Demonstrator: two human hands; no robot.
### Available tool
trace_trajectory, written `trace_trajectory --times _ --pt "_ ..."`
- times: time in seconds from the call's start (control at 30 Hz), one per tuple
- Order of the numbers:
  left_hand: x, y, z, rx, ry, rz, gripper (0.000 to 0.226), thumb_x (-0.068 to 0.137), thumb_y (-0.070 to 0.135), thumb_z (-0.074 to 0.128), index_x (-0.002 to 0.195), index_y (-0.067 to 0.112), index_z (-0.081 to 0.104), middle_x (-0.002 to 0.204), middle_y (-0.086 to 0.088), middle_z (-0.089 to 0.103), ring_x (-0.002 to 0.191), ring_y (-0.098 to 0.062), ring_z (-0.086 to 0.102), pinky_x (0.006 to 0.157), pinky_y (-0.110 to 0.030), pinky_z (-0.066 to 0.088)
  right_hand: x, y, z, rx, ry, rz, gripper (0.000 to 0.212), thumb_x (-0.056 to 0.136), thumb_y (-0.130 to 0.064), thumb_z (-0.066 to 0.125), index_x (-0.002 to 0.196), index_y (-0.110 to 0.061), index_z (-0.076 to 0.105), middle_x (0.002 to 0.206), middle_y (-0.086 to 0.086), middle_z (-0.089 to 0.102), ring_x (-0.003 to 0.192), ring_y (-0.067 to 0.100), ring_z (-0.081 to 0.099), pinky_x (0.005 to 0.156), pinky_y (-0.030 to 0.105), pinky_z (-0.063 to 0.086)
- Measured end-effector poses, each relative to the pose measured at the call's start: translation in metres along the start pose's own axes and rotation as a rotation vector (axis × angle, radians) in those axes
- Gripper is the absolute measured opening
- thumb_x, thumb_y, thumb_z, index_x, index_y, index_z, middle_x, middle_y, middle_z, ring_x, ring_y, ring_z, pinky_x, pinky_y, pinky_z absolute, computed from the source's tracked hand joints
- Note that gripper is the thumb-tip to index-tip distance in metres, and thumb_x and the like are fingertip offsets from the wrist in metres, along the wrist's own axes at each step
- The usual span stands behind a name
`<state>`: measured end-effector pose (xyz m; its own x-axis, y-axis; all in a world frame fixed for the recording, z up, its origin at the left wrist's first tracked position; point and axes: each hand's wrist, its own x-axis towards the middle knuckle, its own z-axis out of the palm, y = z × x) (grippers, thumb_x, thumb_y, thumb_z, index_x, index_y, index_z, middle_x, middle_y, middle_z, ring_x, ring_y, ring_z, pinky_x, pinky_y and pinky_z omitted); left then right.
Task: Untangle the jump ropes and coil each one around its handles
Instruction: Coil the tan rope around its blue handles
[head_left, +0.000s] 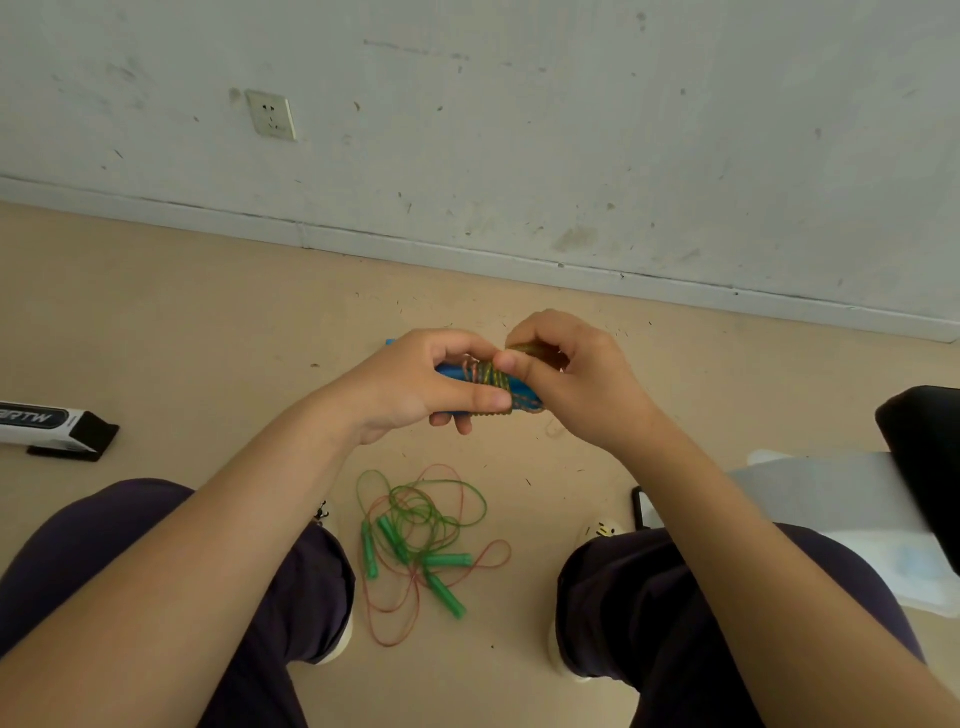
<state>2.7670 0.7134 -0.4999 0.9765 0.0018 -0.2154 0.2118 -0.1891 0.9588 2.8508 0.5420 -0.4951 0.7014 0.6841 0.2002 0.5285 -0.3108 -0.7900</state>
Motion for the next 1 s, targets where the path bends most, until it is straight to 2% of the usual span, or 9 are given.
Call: trace_trajectory --times 0.1,0.23,0.33,0.4,0.5,0.57,0.77,0.9,1.0 --pt "-0.002 -0.001 0.0 0.029 0.04 0.002 0.027 0.069 0.029 0.086 0.09 0.027 0.07 0.075 0.002 0.066 0.059 -0.016 0.061 0.049 -0.02 0.039 -0.001 -0.002 0.004 0.067 -0.021 0.055 0.016 0.087 -0.021 0.072 0.091 -0.011 0.059 0.075 0.001 0.056 0.066 0.004 0.047 0.06 0.019 0.041" --pt "-0.005 -0.002 0.001 0.087 0.082 0.055 0.023 0.078 0.017 0.083 0.093 0.026 0.067 0.079 0.007 0.068 0.06 -0.013 0.062 0.049 -0.012 0.041 0.0 0.0 0.003 0.219 -0.043 0.122 0.035 0.084 -0.019 0.076 0.092 -0.009 0.044 0.076 0.004 0.05 0.068 0.013 0.048 0.059 0.031 0.044" --pt "-0.008 0.004 0.0 0.023 0.068 0.1 0.047 0.08 0.012 0.081 0.119 0.028 0.06 0.098 -0.003 0.073 0.059 -0.006 0.063 0.051 -0.014 0.045 0.001 -0.001 0.001 0.294 -0.092 0.174 0.032 0.087 -0.024 0.073 0.084 -0.003 0.049 0.072 0.004 0.051 0.064 0.011 0.048 0.057 0.024 0.04" --pt "-0.008 0.004 0.0 0.005 0.061 0.152 0.057 0.081 0.014 0.08 0.129 0.033 0.058 0.096 -0.005 0.074 0.061 -0.01 0.064 0.054 -0.017 0.046 0.001 -0.002 0.002 0.403 -0.131 0.223 0.032 0.089 -0.029 0.071 0.09 0.0 0.056 0.077 0.012 0.057 0.069 0.015 0.054 0.065 0.029 0.044" --pt "-0.005 -0.001 0.002 0.001 0.137 0.198 0.037 0.083 0.019 0.079 0.116 0.03 0.068 0.087 0.0 0.073 0.06 -0.017 0.064 0.055 -0.023 0.046 0.002 -0.001 0.003 0.577 -0.171 0.277 0.03 0.088 -0.028 0.067 0.102 -0.002 0.062 0.088 0.013 0.064 0.076 0.021 0.061 0.075 0.036 0.053" --pt "-0.002 -0.003 0.001 -0.056 0.207 0.173 0.034 0.083 0.017 0.079 0.113 0.026 0.067 0.091 -0.001 0.072 0.061 -0.017 0.065 0.057 -0.027 0.047 0.002 0.0 0.003 0.608 -0.202 0.29 0.039 0.085 -0.033 0.066 0.114 -0.006 0.062 0.093 0.01 0.066 0.076 0.024 0.061 0.079 0.039 0.054" --pt "0.0 -0.001 -0.001 -0.181 0.275 0.165 0.039 0.084 0.012 0.077 0.12 0.023 0.064 0.094 0.006 0.07 0.062 -0.014 0.063 0.055 -0.018 0.045 0.002 -0.003 0.009 0.629 -0.209 0.22 0.024 0.087 -0.033 0.065 0.109 -0.025 0.06 0.074 -0.001 0.053 0.059 0.01 0.039 0.053 0.024 0.032" --pt "0.002 -0.004 0.002 -0.212 0.344 0.183 0.049 0.086 0.008 0.074 0.131 0.023 0.061 0.09 0.0 0.07 0.059 -0.014 0.063 0.053 -0.019 0.043 0.002 -0.003 0.014 0.573 -0.175 0.268 0.03 0.094 -0.023 0.063 0.121 -0.019 0.052 0.066 -0.008 0.051 0.056 0.009 0.04 0.052 0.022 0.033" --pt "0.003 -0.005 -0.001 -0.232 0.385 0.183 0.048 0.087 0.006 0.072 0.132 0.02 0.061 0.087 0.001 0.071 0.058 -0.015 0.064 0.053 -0.022 0.044 0.004 -0.002 0.012 0.565 -0.119 0.35 0.032 0.097 -0.012 0.058 0.127 -0.011 0.047 0.067 -0.002 0.049 0.055 0.01 0.04 0.051 0.022 0.033"
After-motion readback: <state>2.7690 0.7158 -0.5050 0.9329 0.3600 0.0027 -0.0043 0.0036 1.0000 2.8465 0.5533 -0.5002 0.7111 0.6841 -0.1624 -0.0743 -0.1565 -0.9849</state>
